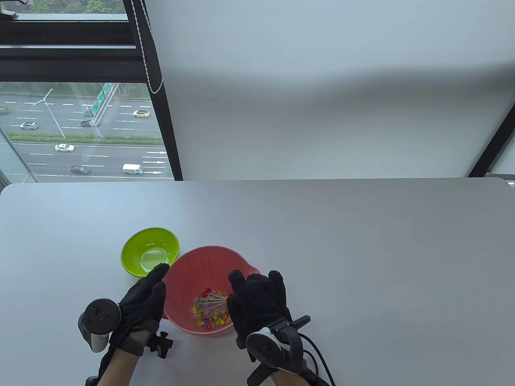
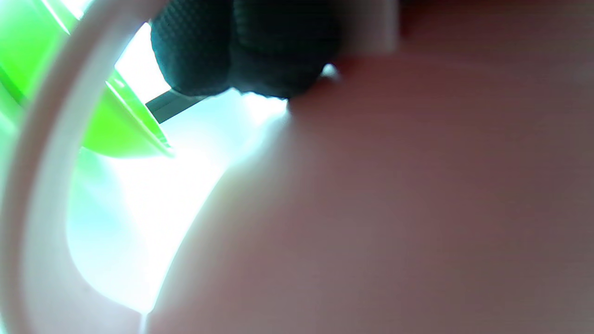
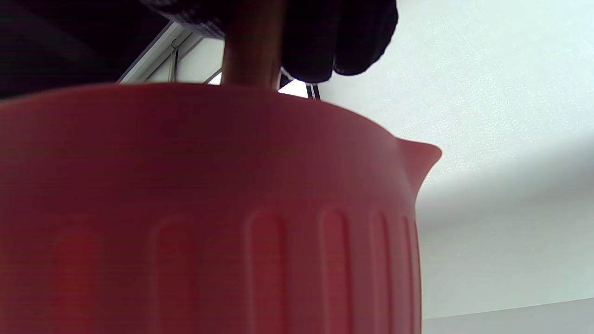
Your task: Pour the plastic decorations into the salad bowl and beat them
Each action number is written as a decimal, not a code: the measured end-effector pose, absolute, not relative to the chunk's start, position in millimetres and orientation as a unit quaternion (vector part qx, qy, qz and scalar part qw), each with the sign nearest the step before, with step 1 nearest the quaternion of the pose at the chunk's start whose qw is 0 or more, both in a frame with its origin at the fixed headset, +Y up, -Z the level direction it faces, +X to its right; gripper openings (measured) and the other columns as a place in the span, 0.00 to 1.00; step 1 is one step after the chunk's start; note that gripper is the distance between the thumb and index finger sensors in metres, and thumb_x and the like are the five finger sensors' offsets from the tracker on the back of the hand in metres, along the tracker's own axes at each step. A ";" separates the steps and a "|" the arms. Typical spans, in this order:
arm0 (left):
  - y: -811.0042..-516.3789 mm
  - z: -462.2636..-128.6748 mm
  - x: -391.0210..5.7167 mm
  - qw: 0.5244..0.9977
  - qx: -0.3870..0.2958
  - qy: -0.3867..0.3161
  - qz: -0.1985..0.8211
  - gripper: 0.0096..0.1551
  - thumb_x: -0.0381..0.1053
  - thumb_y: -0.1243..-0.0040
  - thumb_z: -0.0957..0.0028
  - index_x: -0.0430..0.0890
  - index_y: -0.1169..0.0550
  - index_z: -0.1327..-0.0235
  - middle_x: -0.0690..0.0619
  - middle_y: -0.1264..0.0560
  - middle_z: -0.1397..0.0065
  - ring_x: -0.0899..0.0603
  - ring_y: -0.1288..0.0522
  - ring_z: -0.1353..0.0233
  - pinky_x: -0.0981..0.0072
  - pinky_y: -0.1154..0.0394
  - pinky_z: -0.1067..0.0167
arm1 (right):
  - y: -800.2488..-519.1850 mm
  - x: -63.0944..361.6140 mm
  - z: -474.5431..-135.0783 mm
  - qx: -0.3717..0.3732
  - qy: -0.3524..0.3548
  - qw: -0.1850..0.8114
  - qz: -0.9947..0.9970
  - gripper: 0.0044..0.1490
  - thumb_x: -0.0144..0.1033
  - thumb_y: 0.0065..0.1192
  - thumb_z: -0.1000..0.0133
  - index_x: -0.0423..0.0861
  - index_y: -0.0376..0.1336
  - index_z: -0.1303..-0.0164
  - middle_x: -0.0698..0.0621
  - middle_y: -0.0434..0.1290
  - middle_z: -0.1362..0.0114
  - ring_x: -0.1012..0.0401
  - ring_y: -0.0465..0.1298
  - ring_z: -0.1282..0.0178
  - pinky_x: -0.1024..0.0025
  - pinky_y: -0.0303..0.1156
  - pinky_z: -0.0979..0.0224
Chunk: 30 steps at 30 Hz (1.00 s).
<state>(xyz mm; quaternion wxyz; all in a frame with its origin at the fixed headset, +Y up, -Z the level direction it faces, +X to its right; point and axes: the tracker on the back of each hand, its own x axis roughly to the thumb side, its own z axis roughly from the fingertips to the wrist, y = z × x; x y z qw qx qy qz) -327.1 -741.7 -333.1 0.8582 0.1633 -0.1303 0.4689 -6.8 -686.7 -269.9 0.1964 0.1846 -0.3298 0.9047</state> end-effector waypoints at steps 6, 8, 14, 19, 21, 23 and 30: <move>-741.5 -333.1 -327.1 0.858 0.163 -0.131 0.469 0.33 0.63 0.52 0.41 0.47 0.27 0.28 0.51 0.18 0.62 0.37 0.22 0.48 0.40 0.41 0.27 | -683.9 -4.4 -269.0 0.180 -0.355 0.154 0.904 0.39 0.56 0.48 0.33 0.60 0.40 0.16 0.61 0.68 0.33 0.53 0.64 0.25 0.46 0.43 0.16; -741.5 -333.1 -327.1 0.858 0.163 -0.131 0.469 0.33 0.63 0.52 0.41 0.47 0.27 0.28 0.51 0.18 0.62 0.37 0.22 0.48 0.40 0.41 0.27 | -682.0 -2.3 -268.6 0.176 -0.364 0.148 0.903 0.38 0.57 0.49 0.34 0.60 0.42 0.16 0.61 0.68 0.34 0.53 0.65 0.25 0.46 0.43 0.16; -741.5 -332.9 -326.9 0.857 0.163 -0.131 0.471 0.33 0.63 0.53 0.41 0.47 0.27 0.28 0.51 0.18 0.62 0.37 0.22 0.48 0.40 0.41 0.27 | -675.1 3.4 -267.7 0.168 -0.371 0.162 0.899 0.37 0.56 0.50 0.34 0.61 0.43 0.17 0.61 0.70 0.37 0.54 0.66 0.27 0.46 0.44 0.16; -741.3 -332.9 -327.0 0.859 0.163 -0.131 0.468 0.33 0.63 0.53 0.41 0.47 0.27 0.28 0.51 0.18 0.62 0.38 0.22 0.48 0.40 0.41 0.26 | -671.3 7.8 -268.1 0.164 -0.357 0.197 0.898 0.37 0.55 0.50 0.34 0.61 0.44 0.16 0.60 0.71 0.38 0.53 0.66 0.28 0.45 0.44 0.16; -741.5 -333.0 -327.0 0.858 0.163 -0.130 0.469 0.33 0.63 0.53 0.41 0.47 0.27 0.28 0.51 0.18 0.62 0.37 0.22 0.48 0.40 0.41 0.27 | -670.1 9.2 -268.4 0.161 -0.352 0.202 0.900 0.37 0.55 0.50 0.34 0.61 0.44 0.17 0.60 0.71 0.38 0.53 0.67 0.29 0.45 0.44 0.16; -741.5 -333.0 -326.9 0.858 0.163 -0.130 0.469 0.33 0.63 0.53 0.41 0.47 0.27 0.28 0.51 0.18 0.62 0.37 0.22 0.48 0.40 0.41 0.27 | -670.0 10.0 -268.6 0.161 -0.350 0.212 0.898 0.37 0.55 0.50 0.34 0.61 0.45 0.17 0.60 0.71 0.39 0.53 0.67 0.29 0.45 0.44 0.16; -741.6 -332.9 -326.8 0.857 0.163 -0.130 0.470 0.33 0.63 0.53 0.41 0.47 0.27 0.28 0.51 0.18 0.62 0.37 0.22 0.48 0.40 0.41 0.26 | -671.9 11.2 -270.9 0.158 -0.332 0.241 0.898 0.37 0.55 0.50 0.34 0.60 0.45 0.17 0.60 0.72 0.40 0.53 0.68 0.30 0.45 0.45 0.16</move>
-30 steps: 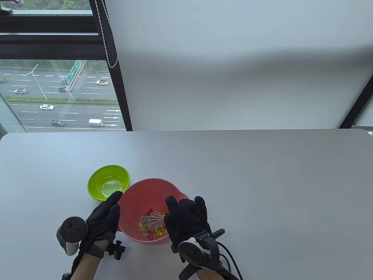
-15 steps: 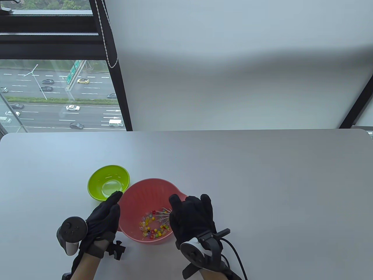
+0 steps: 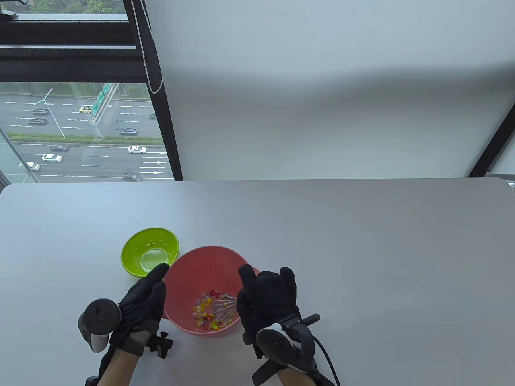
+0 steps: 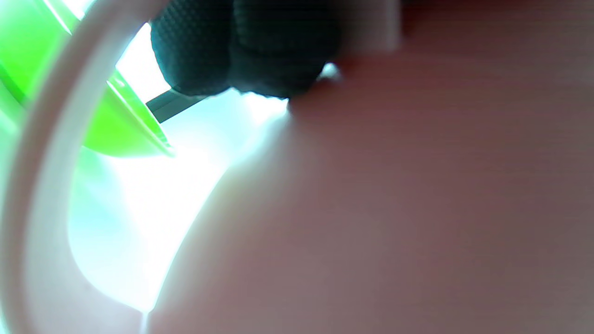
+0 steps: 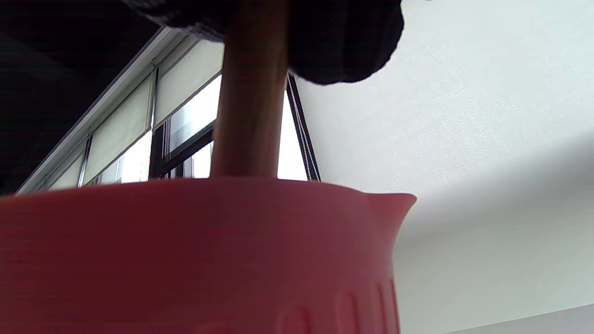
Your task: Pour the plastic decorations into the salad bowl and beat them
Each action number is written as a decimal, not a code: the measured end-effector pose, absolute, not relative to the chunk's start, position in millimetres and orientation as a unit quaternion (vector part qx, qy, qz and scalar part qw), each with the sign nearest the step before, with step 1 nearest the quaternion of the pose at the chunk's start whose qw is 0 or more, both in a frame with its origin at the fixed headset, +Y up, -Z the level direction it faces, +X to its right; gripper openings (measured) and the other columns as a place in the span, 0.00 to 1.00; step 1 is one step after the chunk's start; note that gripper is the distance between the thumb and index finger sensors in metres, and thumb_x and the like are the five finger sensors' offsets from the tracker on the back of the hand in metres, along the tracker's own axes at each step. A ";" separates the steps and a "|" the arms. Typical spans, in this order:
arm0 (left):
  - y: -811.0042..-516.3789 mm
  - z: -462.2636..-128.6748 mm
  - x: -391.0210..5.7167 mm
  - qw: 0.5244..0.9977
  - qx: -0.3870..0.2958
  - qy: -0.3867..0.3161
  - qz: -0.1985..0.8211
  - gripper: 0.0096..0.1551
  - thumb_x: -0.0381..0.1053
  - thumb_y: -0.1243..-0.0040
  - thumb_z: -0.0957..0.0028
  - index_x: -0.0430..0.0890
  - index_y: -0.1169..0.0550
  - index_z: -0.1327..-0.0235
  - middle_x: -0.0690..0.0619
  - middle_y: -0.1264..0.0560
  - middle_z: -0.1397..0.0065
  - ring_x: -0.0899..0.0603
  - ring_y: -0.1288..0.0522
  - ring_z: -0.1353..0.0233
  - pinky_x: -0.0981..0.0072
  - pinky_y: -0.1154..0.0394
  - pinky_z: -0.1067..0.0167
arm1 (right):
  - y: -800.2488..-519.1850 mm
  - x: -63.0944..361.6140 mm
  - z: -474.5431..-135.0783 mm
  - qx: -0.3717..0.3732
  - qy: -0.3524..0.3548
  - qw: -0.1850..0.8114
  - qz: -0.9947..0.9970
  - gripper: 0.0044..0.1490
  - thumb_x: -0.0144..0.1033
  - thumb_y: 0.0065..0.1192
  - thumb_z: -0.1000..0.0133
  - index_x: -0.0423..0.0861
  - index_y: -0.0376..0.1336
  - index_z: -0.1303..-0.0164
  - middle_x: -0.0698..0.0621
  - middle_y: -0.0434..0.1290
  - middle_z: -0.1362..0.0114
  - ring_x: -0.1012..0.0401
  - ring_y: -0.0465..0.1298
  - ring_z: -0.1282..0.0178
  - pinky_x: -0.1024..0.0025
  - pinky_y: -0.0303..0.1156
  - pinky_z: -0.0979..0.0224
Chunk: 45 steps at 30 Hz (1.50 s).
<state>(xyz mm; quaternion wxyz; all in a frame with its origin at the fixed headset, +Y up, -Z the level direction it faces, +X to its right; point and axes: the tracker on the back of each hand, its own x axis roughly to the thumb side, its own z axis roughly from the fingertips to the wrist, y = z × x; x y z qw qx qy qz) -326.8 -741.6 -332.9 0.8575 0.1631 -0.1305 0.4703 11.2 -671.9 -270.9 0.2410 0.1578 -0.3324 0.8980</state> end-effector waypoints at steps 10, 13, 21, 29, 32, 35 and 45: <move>-741.4 -332.9 -326.5 0.858 0.163 -0.131 0.470 0.33 0.63 0.53 0.41 0.47 0.27 0.28 0.51 0.18 0.62 0.38 0.22 0.48 0.40 0.41 0.27 | -681.0 3.5 -274.6 0.168 -0.290 0.272 0.902 0.37 0.56 0.49 0.34 0.60 0.44 0.16 0.61 0.71 0.37 0.53 0.67 0.28 0.45 0.44 0.16; -741.4 -332.9 -326.6 0.857 0.163 -0.131 0.470 0.33 0.63 0.53 0.41 0.47 0.27 0.28 0.51 0.18 0.62 0.38 0.22 0.48 0.40 0.41 0.27 | -684.7 -1.6 -274.8 0.178 -0.282 0.263 0.906 0.38 0.57 0.49 0.33 0.61 0.43 0.16 0.61 0.69 0.34 0.53 0.65 0.26 0.46 0.42 0.16; -741.5 -332.8 -326.6 0.857 0.163 -0.130 0.471 0.33 0.63 0.53 0.41 0.47 0.27 0.28 0.51 0.18 0.62 0.37 0.22 0.48 0.40 0.41 0.26 | -688.5 -8.9 -272.5 0.187 -0.301 0.201 0.913 0.39 0.57 0.47 0.33 0.61 0.39 0.15 0.62 0.67 0.30 0.53 0.63 0.23 0.47 0.41 0.15; -741.3 -332.9 -326.7 0.858 0.164 -0.131 0.468 0.33 0.63 0.53 0.41 0.47 0.27 0.28 0.51 0.18 0.62 0.37 0.22 0.48 0.40 0.41 0.27 | -687.1 0.8 -274.1 0.167 -0.335 0.172 0.911 0.39 0.56 0.47 0.33 0.61 0.40 0.16 0.61 0.67 0.32 0.53 0.63 0.24 0.46 0.41 0.16; -741.3 -332.9 -326.8 0.859 0.164 -0.131 0.468 0.33 0.63 0.53 0.41 0.47 0.27 0.28 0.51 0.18 0.62 0.37 0.22 0.48 0.40 0.41 0.26 | -685.3 2.9 -273.9 0.164 -0.339 0.175 0.910 0.39 0.56 0.48 0.33 0.61 0.40 0.16 0.61 0.67 0.32 0.53 0.64 0.24 0.46 0.41 0.16; -741.5 -332.9 -326.6 0.857 0.164 -0.132 0.470 0.34 0.63 0.53 0.41 0.47 0.28 0.27 0.51 0.18 0.62 0.37 0.22 0.47 0.40 0.41 0.26 | -682.8 4.8 -273.0 0.160 -0.347 0.180 0.907 0.37 0.56 0.48 0.33 0.61 0.42 0.16 0.60 0.68 0.34 0.53 0.64 0.25 0.46 0.41 0.16; -741.2 -333.1 -326.8 0.858 0.163 -0.133 0.469 0.34 0.63 0.53 0.41 0.47 0.27 0.28 0.51 0.18 0.62 0.37 0.22 0.47 0.40 0.41 0.26 | -675.2 14.6 -272.0 0.144 -0.357 0.218 0.897 0.36 0.55 0.49 0.34 0.61 0.45 0.17 0.60 0.71 0.39 0.53 0.67 0.29 0.45 0.44 0.17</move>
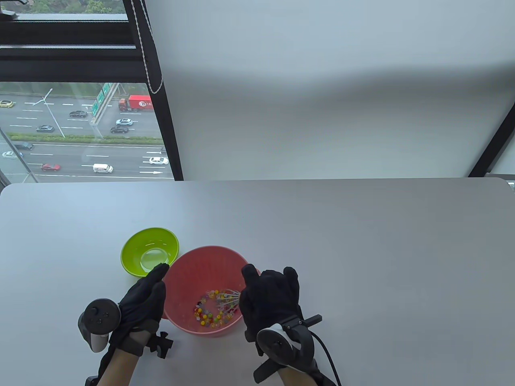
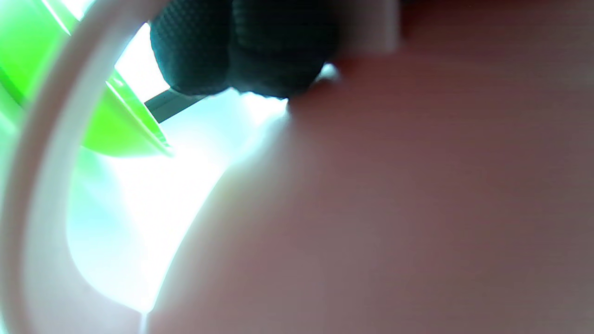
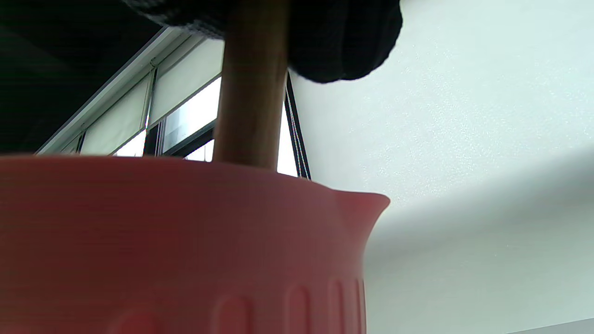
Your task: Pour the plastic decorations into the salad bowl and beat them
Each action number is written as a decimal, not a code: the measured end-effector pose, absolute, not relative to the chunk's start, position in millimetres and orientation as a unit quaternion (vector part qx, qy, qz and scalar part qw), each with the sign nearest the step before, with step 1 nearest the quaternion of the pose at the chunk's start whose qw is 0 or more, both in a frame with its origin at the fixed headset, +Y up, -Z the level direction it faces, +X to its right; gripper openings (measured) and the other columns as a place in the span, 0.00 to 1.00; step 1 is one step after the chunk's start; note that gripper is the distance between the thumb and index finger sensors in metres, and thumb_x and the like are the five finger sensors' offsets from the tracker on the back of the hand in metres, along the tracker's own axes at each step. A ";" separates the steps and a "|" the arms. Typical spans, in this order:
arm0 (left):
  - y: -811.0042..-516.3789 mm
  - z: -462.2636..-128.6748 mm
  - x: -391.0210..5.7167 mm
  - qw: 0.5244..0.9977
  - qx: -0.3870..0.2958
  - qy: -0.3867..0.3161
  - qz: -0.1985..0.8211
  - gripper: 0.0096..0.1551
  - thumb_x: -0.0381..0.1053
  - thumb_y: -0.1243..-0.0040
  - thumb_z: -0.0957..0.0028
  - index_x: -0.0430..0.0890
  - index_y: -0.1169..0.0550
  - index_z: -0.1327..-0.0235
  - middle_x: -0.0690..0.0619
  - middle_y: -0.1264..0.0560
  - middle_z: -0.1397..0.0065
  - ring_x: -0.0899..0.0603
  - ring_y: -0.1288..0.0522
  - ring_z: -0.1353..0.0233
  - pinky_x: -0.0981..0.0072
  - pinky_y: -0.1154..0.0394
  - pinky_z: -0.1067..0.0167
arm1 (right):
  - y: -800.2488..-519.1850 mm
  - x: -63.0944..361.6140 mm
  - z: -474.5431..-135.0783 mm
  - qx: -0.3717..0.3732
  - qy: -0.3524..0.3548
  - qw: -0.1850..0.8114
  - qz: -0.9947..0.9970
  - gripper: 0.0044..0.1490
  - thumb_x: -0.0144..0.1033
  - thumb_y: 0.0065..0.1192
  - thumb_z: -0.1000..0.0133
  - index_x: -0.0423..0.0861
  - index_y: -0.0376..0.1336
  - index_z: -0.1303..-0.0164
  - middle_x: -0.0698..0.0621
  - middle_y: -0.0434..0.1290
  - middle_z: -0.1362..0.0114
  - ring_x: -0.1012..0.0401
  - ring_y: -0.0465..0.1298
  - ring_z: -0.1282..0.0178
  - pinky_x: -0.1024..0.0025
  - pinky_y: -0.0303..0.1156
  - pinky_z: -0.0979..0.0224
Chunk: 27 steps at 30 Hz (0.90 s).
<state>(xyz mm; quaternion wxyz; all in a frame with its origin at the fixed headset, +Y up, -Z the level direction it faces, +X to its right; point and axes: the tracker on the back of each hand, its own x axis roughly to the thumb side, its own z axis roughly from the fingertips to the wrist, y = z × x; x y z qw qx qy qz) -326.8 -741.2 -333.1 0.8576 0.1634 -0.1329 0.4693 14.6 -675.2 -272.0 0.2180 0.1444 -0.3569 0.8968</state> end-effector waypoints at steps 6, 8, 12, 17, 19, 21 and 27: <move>-741.3 -333.0 -326.9 0.858 0.164 -0.133 0.469 0.34 0.63 0.53 0.41 0.47 0.27 0.28 0.51 0.18 0.62 0.37 0.23 0.47 0.40 0.41 0.26 | -676.5 13.9 -272.6 0.148 -0.341 0.253 0.893 0.35 0.56 0.49 0.35 0.61 0.47 0.18 0.61 0.72 0.41 0.54 0.69 0.31 0.45 0.45 0.16; -741.3 -333.0 -326.8 0.858 0.164 -0.133 0.468 0.34 0.63 0.53 0.41 0.47 0.27 0.28 0.51 0.18 0.62 0.37 0.22 0.48 0.40 0.41 0.26 | -678.4 11.9 -273.3 0.153 -0.328 0.266 0.893 0.35 0.56 0.49 0.35 0.61 0.47 0.18 0.61 0.72 0.41 0.54 0.69 0.31 0.45 0.45 0.16; -741.5 -333.0 -326.7 0.857 0.164 -0.133 0.470 0.34 0.63 0.53 0.41 0.47 0.28 0.28 0.51 0.18 0.62 0.37 0.22 0.48 0.40 0.41 0.26 | -683.7 3.1 -274.3 0.168 -0.305 0.263 0.900 0.36 0.57 0.48 0.34 0.61 0.46 0.17 0.62 0.71 0.39 0.55 0.68 0.29 0.46 0.44 0.16; -741.5 -333.0 -326.6 0.857 0.163 -0.133 0.471 0.34 0.63 0.53 0.41 0.47 0.28 0.28 0.51 0.18 0.62 0.37 0.22 0.48 0.40 0.41 0.26 | -688.1 -7.5 -273.7 0.180 -0.301 0.235 0.906 0.37 0.58 0.47 0.33 0.62 0.43 0.16 0.63 0.69 0.34 0.55 0.66 0.25 0.47 0.42 0.15; -741.5 -333.0 -326.6 0.857 0.163 -0.132 0.470 0.34 0.63 0.53 0.41 0.47 0.28 0.27 0.51 0.18 0.62 0.37 0.22 0.48 0.40 0.41 0.26 | -688.8 -9.8 -274.7 0.178 -0.306 0.219 0.909 0.37 0.58 0.46 0.33 0.63 0.42 0.16 0.63 0.68 0.33 0.55 0.65 0.24 0.47 0.42 0.15; -741.4 -333.0 -326.6 0.857 0.163 -0.133 0.470 0.34 0.63 0.53 0.41 0.47 0.28 0.28 0.51 0.18 0.62 0.37 0.22 0.48 0.40 0.41 0.26 | -687.8 -10.0 -276.2 0.176 -0.310 0.204 0.912 0.37 0.59 0.46 0.33 0.63 0.41 0.16 0.64 0.68 0.33 0.56 0.64 0.24 0.47 0.41 0.14; -741.4 -333.0 -326.5 0.857 0.163 -0.133 0.470 0.33 0.63 0.53 0.41 0.47 0.28 0.27 0.51 0.18 0.62 0.37 0.22 0.48 0.40 0.41 0.26 | -687.7 -4.4 -280.5 0.162 -0.324 0.182 0.914 0.37 0.59 0.46 0.33 0.63 0.41 0.16 0.64 0.68 0.33 0.56 0.64 0.24 0.48 0.41 0.14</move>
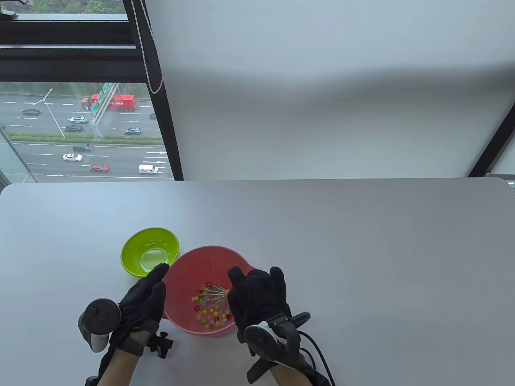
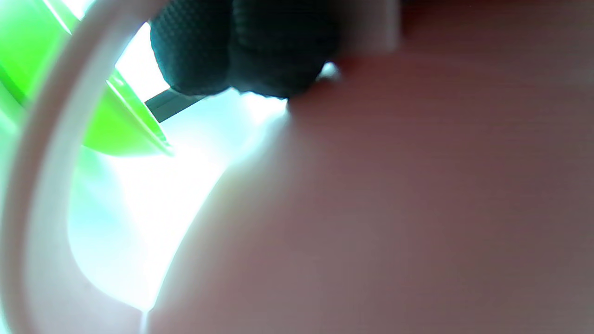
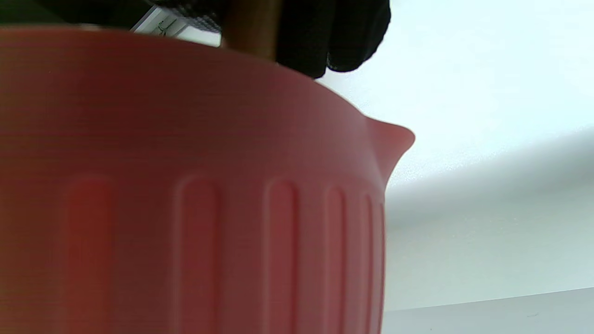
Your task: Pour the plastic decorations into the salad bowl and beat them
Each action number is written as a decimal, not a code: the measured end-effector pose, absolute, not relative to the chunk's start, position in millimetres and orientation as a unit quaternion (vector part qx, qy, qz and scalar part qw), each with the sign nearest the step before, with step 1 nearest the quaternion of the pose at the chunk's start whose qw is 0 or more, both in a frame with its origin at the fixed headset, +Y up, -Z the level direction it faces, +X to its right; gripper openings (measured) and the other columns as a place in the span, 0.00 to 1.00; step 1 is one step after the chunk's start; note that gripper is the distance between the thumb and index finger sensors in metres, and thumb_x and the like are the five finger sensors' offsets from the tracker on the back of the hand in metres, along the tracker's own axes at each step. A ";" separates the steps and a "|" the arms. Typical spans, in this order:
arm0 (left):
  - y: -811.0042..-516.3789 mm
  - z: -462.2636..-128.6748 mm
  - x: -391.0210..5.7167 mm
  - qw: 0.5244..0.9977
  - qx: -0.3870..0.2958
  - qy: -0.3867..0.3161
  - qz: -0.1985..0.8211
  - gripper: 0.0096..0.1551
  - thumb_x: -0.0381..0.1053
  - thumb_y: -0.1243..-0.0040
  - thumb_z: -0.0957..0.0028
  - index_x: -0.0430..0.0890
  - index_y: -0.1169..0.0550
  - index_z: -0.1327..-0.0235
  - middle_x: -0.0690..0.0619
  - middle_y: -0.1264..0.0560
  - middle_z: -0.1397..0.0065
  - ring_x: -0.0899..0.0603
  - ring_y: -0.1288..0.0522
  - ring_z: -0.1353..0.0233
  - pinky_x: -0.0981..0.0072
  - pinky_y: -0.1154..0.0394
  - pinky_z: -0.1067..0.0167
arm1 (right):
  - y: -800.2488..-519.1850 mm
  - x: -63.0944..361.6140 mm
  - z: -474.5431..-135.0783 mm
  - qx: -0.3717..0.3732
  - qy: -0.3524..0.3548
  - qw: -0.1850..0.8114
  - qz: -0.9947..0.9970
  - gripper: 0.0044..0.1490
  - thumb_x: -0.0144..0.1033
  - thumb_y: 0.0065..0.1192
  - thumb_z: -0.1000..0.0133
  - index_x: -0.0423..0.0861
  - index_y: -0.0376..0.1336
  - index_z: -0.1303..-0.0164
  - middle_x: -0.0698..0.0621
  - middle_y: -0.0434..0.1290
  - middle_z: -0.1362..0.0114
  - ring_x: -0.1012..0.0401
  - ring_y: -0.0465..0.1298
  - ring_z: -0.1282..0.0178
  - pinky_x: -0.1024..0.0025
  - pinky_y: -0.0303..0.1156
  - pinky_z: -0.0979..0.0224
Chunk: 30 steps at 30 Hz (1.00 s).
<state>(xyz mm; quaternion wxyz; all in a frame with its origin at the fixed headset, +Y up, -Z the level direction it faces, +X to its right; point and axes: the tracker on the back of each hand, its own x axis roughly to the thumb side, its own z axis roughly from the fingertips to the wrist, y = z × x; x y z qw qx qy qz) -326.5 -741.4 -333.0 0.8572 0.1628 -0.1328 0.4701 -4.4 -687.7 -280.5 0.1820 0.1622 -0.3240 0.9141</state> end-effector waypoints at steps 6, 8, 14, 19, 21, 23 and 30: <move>-741.4 -332.9 -326.5 0.857 0.163 -0.133 0.470 0.34 0.63 0.53 0.41 0.47 0.28 0.27 0.51 0.18 0.62 0.37 0.22 0.48 0.40 0.41 0.26 | -685.0 2.6 -281.3 0.153 -0.337 0.177 0.912 0.37 0.59 0.46 0.34 0.63 0.42 0.16 0.64 0.68 0.34 0.56 0.65 0.25 0.47 0.41 0.14; -741.4 -332.9 -326.6 0.857 0.163 -0.133 0.470 0.33 0.63 0.53 0.41 0.47 0.28 0.28 0.51 0.18 0.62 0.37 0.22 0.48 0.40 0.41 0.26 | -683.6 4.9 -281.0 0.150 -0.341 0.178 0.911 0.37 0.58 0.47 0.34 0.63 0.42 0.17 0.63 0.69 0.35 0.56 0.65 0.25 0.47 0.42 0.15; -741.4 -332.9 -326.5 0.857 0.163 -0.133 0.470 0.34 0.63 0.53 0.41 0.47 0.28 0.27 0.51 0.18 0.62 0.37 0.22 0.48 0.40 0.41 0.26 | -678.6 12.6 -280.8 0.141 -0.347 0.198 0.906 0.36 0.58 0.48 0.34 0.63 0.44 0.17 0.63 0.70 0.38 0.55 0.67 0.27 0.47 0.43 0.15; -741.4 -333.0 -326.4 0.857 0.163 -0.133 0.470 0.33 0.63 0.53 0.41 0.47 0.28 0.28 0.51 0.18 0.62 0.37 0.22 0.48 0.40 0.41 0.26 | -674.3 18.4 -280.1 0.136 -0.349 0.216 0.902 0.35 0.57 0.48 0.35 0.62 0.46 0.18 0.62 0.72 0.40 0.55 0.68 0.30 0.46 0.44 0.15; -741.4 -333.0 -326.4 0.857 0.163 -0.133 0.470 0.33 0.63 0.53 0.41 0.47 0.28 0.28 0.51 0.18 0.62 0.37 0.22 0.48 0.40 0.41 0.26 | -673.1 19.7 -279.7 0.135 -0.348 0.225 0.900 0.35 0.57 0.49 0.35 0.62 0.46 0.18 0.62 0.72 0.41 0.55 0.69 0.30 0.46 0.44 0.15; -741.4 -332.9 -326.4 0.857 0.163 -0.133 0.470 0.34 0.63 0.53 0.41 0.47 0.27 0.28 0.51 0.18 0.62 0.37 0.22 0.48 0.40 0.41 0.26 | -672.5 20.3 -279.4 0.137 -0.344 0.236 0.898 0.35 0.57 0.49 0.35 0.62 0.47 0.18 0.62 0.73 0.42 0.56 0.70 0.31 0.46 0.45 0.16; -741.6 -332.5 -326.5 0.858 0.163 -0.133 0.469 0.34 0.63 0.53 0.41 0.47 0.27 0.28 0.51 0.18 0.62 0.37 0.22 0.48 0.40 0.41 0.26 | -675.7 15.2 -278.7 0.149 -0.326 0.255 0.898 0.35 0.57 0.49 0.35 0.61 0.47 0.18 0.63 0.73 0.42 0.56 0.70 0.32 0.46 0.45 0.16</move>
